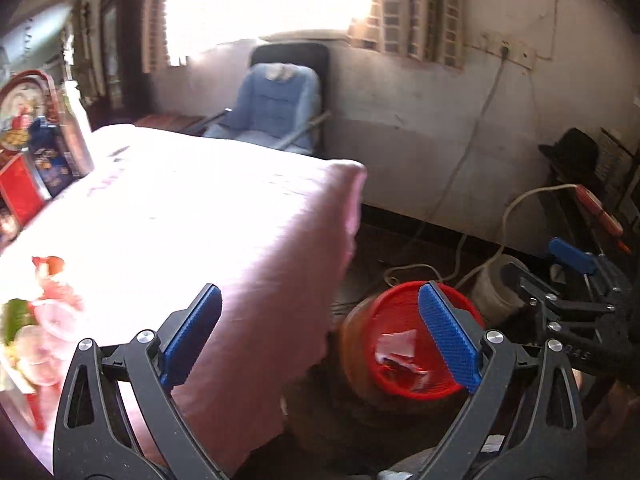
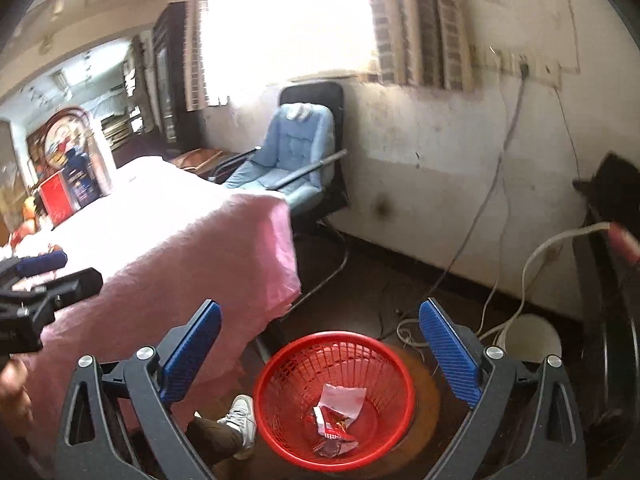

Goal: Collect trash
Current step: 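Move both open tools back over the table, then grasp the white Betaloc box with the left tool while the right tool grasps a clear plastic cup, then carry the box and cup to the red wastebasket and open both tools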

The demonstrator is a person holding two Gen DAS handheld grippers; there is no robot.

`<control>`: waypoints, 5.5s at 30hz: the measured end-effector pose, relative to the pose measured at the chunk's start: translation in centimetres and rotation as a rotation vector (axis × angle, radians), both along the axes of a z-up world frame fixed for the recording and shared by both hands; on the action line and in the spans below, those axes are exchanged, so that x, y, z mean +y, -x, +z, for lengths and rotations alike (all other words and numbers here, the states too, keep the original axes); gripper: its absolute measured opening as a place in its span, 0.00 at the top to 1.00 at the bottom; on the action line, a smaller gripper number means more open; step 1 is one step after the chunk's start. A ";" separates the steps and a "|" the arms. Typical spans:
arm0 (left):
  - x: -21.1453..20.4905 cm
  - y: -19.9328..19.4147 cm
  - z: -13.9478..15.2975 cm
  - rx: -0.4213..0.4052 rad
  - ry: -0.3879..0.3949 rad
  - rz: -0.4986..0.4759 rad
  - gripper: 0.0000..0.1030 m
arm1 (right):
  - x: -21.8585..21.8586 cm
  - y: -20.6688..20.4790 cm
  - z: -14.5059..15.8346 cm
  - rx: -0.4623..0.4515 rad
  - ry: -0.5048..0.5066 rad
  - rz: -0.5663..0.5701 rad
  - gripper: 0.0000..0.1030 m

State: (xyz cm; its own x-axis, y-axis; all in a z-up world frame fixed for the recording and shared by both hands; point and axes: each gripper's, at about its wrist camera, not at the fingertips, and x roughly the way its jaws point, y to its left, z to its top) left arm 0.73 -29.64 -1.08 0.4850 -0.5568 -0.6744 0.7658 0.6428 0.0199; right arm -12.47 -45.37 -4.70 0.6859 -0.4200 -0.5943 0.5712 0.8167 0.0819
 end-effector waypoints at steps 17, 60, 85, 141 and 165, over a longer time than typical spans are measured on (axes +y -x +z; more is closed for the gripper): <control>18.1 -7.3 2.2 -0.080 0.009 0.360 0.07 | 8.6 -3.8 2.6 0.006 -0.045 0.210 0.06; 31.4 -10.9 -1.6 -0.086 -0.223 0.608 0.07 | 21.0 -13.9 2.4 -0.017 -0.119 0.606 0.06; 32.1 -11.2 -1.2 -0.055 -0.134 0.571 0.07 | 24.9 -23.4 0.3 0.009 -0.095 0.699 0.70; 29.8 -12.1 -2.6 0.040 -0.175 0.452 0.53 | 24.2 -20.8 0.7 -0.045 -0.159 0.717 0.70; 24.3 -4.8 2.6 -0.073 0.045 0.331 0.54 | 16.9 -11.1 4.9 -0.194 -0.124 0.581 0.70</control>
